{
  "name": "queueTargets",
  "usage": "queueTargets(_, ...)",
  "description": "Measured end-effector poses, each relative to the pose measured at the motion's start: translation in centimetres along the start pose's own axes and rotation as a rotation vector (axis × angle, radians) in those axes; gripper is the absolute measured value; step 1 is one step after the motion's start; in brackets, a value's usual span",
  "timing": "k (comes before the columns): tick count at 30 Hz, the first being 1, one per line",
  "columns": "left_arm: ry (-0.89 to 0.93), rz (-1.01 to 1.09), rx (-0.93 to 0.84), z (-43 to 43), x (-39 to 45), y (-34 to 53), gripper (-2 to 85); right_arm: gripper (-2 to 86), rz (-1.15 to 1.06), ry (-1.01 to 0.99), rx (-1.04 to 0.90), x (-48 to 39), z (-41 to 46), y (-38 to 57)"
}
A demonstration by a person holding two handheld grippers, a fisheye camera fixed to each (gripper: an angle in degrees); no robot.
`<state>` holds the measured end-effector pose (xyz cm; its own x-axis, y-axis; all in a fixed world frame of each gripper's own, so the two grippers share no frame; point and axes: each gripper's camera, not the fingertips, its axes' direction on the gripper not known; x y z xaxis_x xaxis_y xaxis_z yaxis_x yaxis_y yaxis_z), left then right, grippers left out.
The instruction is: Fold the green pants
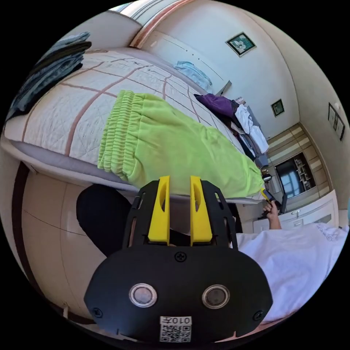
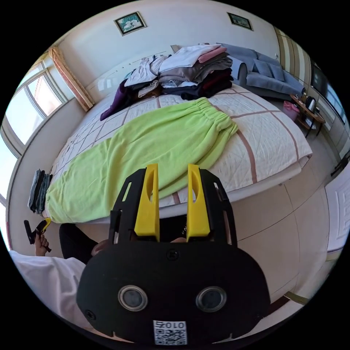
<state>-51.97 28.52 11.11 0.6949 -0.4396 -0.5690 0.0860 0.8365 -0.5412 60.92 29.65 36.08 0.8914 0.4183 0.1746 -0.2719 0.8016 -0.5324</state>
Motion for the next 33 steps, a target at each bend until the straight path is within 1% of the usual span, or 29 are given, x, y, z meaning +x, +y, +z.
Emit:
queueTargets(2, -0.018, 0.068, -0.045, 1.1, 1.0, -0.1, 7.6, 10.5, -0.005, 0.060, -0.042, -0.1, 0.5, 0.3)
queueTargets(3, -0.020, 0.092, -0.061, 1.6, 1.3, -0.1, 7.5, 10.4, -0.005, 0.057, -0.041, -0.1, 0.6, 0.4)
queueTargets(5, 0.021, 0.073, -0.077, 2.4, 1.0, -0.1, 7.5, 9.3, -0.002, 0.016, -0.068, 0.0, 1.1, 0.7)
queueTargets(7, 0.108, 0.014, -0.078, 3.3, -0.1, 0.0, 7.8, 7.3, -0.020, -0.019, -0.078, -0.3, 1.3, 0.9)
queueTargets(9, 0.128, -0.016, -0.068, 3.6, -0.8, 0.3, 8.1, 5.7, -0.028, -0.023, -0.053, -0.8, 1.0, 1.3)
queueTargets(12, 0.168, -0.019, -0.068, 4.2, -1.4, 0.3, 9.0, 3.7, -0.090, -0.158, -0.033, -1.7, -0.4, 1.0)
queueTargets(14, 0.218, 0.011, -0.068, 4.4, -1.4, 0.1, 9.8, 3.2, -0.145, -0.277, 0.067, -2.7, -3.4, -0.1)
queueTargets(17, 0.302, 0.093, -0.147, 5.5, -0.8, -0.5, 11.4, 3.2, -0.193, -0.357, 0.188, -3.5, -7.4, -2.5)
queueTargets(19, 0.354, 0.119, -0.199, 6.8, -0.6, -0.8, 12.6, 3.2, -0.237, -0.369, 0.247, -4.4, -9.3, -3.9)
queueTargets(21, 0.356, 0.129, -0.203, 7.4, -0.6, -0.8, 13.2, 3.3, -0.264, -0.343, 0.285, -5.5, -10.6, -5.1)
queueTargets(23, 0.332, 0.139, -0.201, 7.9, -0.6, -0.8, 13.7, 3.3, -0.308, -0.342, 0.312, -7.1, -11.7, -6.0)
queueTargets(24, 0.284, 0.164, -0.202, 8.0, -0.3, -0.8, 14.0, 3.3, -0.316, -0.342, 0.318, -7.5, -12.0, -6.1)
queueTargets(25, 0.282, 0.185, -0.227, 8.3, 0.1, -0.9, 14.3, 3.4, -0.329, -0.341, 0.333, -8.4, -12.5, -6.2)
queueTargets(26, 0.303, 0.189, -0.244, 8.5, 0.1, -0.9, 14.4, 3.4, -0.348, -0.341, 0.347, -9.2, -13.0, -6.3)
queueTargets(27, 0.367, 0.186, -0.277, 9.1, 0.1, -0.9, 14.7, 3.4, -0.357, -0.341, 0.352, -9.6, -13.2, -6.3)
queueTargets(30, 0.497, 0.124, -0.252, 9.9, -1.0, -0.5, 15.3, 3.5, -0.389, -0.354, 0.376, -11.2, -14.7, -6.3)
queueTargets(33, 0.550, 0.077, -0.165, 10.0, -2.4, -0.6, 16.3, 3.5, -0.405, -0.366, 0.414, -11.9, -16.6, -5.7)
